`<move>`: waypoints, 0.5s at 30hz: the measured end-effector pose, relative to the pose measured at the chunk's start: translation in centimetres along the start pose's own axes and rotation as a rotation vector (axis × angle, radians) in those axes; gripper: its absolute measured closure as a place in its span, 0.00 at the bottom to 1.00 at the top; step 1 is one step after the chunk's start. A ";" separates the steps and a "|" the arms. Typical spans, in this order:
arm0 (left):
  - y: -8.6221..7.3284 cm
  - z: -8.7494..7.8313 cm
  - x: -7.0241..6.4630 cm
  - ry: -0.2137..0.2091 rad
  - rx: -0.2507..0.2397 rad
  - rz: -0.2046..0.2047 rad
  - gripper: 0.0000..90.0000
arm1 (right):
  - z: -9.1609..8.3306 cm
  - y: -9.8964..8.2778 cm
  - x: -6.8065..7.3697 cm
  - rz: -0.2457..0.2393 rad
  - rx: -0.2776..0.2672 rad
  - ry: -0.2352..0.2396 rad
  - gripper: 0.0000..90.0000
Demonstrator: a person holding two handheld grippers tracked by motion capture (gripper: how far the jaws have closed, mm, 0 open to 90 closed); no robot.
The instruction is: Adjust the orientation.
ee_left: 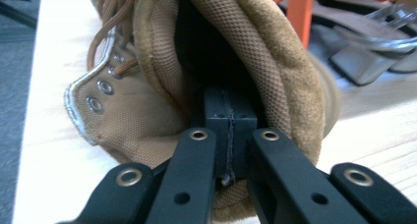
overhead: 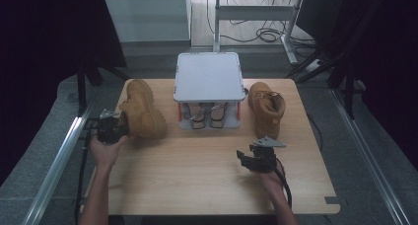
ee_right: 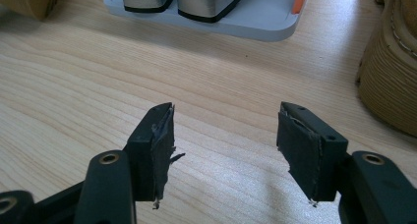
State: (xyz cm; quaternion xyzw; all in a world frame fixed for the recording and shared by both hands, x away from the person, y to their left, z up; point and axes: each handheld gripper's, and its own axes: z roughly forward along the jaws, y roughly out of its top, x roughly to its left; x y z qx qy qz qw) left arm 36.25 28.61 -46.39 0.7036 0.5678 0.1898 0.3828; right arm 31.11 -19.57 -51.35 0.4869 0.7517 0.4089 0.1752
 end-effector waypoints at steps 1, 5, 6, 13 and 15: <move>0.3 0.1 -0.2 -0.006 0.000 0.003 1.00 | 0.0 0.0 0.0 0.000 0.000 0.000 0.44; 1.7 1.1 -0.9 -0.006 0.028 0.026 1.00 | 0.0 0.0 0.0 0.000 0.000 -0.002 0.44; 2.0 1.3 -1.0 -0.009 0.027 0.025 1.00 | -0.1 0.0 -0.1 0.001 -0.001 -0.002 0.44; 4.2 2.8 -2.9 -0.028 0.036 0.061 1.00 | -0.2 0.0 -0.3 0.007 -0.003 -0.010 0.44; 4.4 2.9 -3.1 -0.031 0.034 0.062 1.00 | -0.2 0.0 -0.3 0.006 -0.003 -0.011 0.44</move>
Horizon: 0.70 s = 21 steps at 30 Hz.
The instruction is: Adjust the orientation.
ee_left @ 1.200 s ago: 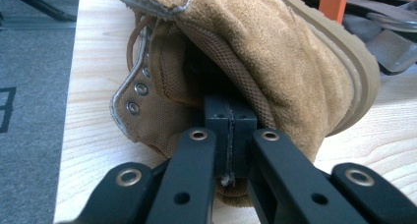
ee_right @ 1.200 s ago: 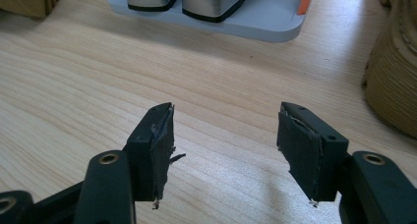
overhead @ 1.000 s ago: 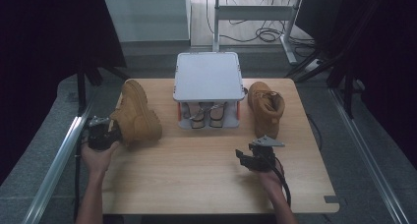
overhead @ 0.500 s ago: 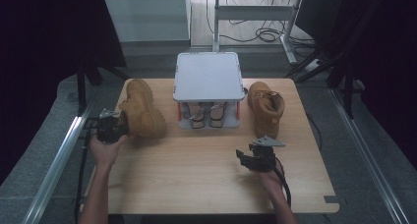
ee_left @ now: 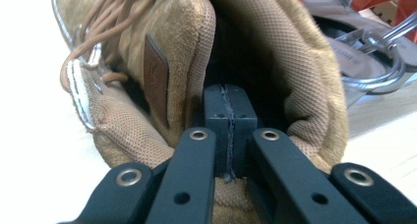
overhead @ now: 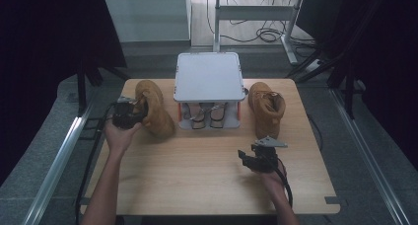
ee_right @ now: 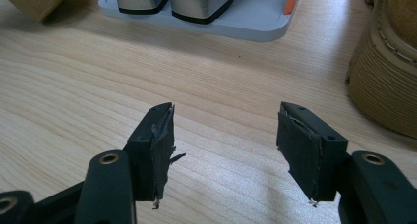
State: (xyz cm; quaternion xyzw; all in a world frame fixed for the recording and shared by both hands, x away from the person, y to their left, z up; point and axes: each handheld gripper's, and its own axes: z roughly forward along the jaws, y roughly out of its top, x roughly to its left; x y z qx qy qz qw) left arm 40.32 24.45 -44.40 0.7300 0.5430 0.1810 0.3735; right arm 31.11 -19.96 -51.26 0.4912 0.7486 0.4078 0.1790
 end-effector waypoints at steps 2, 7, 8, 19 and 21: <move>0.9 0.6 -0.9 -0.010 -0.002 0.014 1.00 | 0.0 0.0 0.0 -0.001 -0.001 -0.002 0.44; 2.0 1.9 -2.5 0.025 0.014 0.075 0.99 | -0.1 -0.1 0.0 0.003 -0.002 -0.003 0.44; 2.2 2.0 -2.6 0.031 0.016 0.079 0.99 | -0.1 -0.1 0.0 0.004 -0.001 -0.004 0.44; 2.5 0.5 -3.3 0.001 -0.061 0.066 0.99 | -0.1 -0.1 0.0 -0.003 0.002 -0.003 0.45; 2.5 -0.3 -3.5 0.005 -0.073 0.075 0.99 | -0.2 -0.1 0.0 0.000 0.001 -0.004 0.45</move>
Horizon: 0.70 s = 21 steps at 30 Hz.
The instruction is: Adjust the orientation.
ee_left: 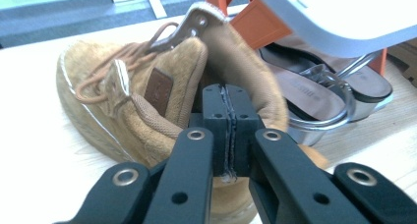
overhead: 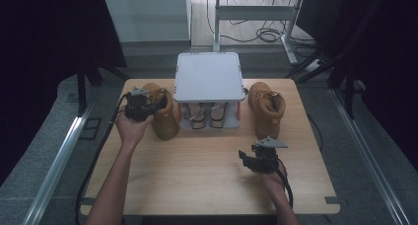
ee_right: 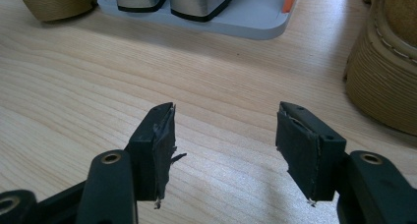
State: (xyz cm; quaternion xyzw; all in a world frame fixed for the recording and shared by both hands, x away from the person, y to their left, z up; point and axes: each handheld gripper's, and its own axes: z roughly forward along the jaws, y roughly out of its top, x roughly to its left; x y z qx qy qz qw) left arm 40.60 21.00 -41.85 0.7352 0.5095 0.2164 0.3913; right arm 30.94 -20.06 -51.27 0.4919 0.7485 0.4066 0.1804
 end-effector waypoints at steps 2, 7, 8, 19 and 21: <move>-0.2 -0.7 -0.2 -0.006 -0.010 0.003 0.99 | 0.0 0.0 0.0 0.000 -0.001 -0.001 0.45; -1.3 -2.0 -0.9 -0.025 -0.012 0.017 0.98 | 0.0 0.0 0.1 -0.004 0.002 -0.001 0.45; -1.7 -2.1 -1.1 -0.039 -0.014 0.014 0.99 | 0.0 0.0 0.1 -0.004 0.003 -0.002 0.45; -5.5 -1.8 -3.3 -0.090 0.002 0.025 0.99 | 0.2 -0.2 0.1 -0.005 0.011 -0.004 0.45; -6.0 -1.1 -3.9 -0.096 0.018 0.033 0.99 | 0.3 -0.2 0.1 -0.006 0.014 -0.005 0.45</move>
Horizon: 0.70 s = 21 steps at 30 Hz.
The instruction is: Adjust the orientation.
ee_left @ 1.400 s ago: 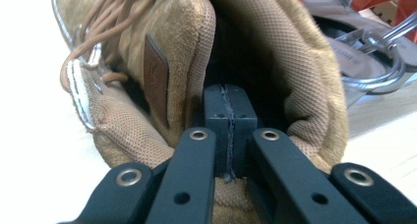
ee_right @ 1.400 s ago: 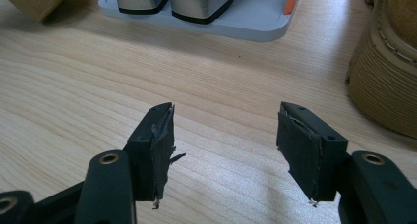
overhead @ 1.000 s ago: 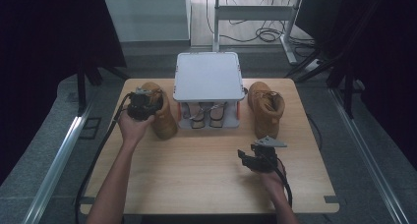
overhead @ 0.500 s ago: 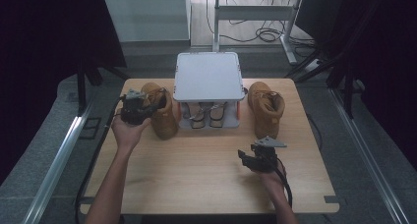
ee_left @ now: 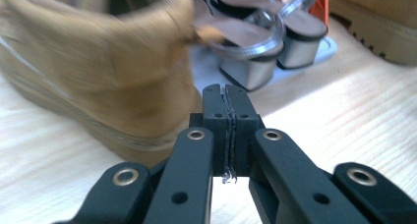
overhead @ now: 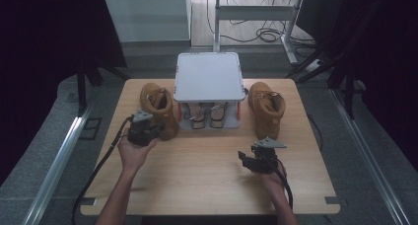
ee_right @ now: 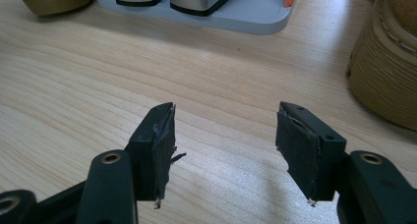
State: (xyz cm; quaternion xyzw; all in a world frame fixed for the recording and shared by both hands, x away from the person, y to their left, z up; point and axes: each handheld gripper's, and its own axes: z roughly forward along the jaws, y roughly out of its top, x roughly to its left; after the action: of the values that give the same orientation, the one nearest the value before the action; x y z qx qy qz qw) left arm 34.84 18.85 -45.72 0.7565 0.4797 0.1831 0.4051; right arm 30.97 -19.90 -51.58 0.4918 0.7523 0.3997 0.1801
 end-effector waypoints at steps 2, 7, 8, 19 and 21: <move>-0.3 1.0 -0.5 -0.008 0.015 0.002 0.99 | 0.1 0.0 0.0 -0.001 0.006 0.002 0.45; -0.8 3.7 -1.0 0.022 0.020 -0.016 0.99 | 0.1 -0.1 0.0 -0.001 0.010 0.004 0.45; -0.8 4.2 -1.1 0.026 0.017 -0.022 0.99 | 0.1 -0.1 0.0 -0.002 0.011 0.002 0.45; -0.7 6.9 -0.8 0.091 0.008 -0.024 1.00 | 0.2 -0.1 -0.1 -0.006 0.019 0.002 0.45; -0.7 7.2 -0.6 0.108 0.004 -0.025 1.00 | 0.2 -0.2 -0.1 -0.008 0.021 0.000 0.45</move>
State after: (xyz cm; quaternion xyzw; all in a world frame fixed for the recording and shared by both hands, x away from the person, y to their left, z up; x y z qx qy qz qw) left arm 38.96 15.36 -50.52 0.7404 0.5105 0.2176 0.3793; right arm 31.08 -19.96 -51.84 0.4906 0.7583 0.3912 0.1765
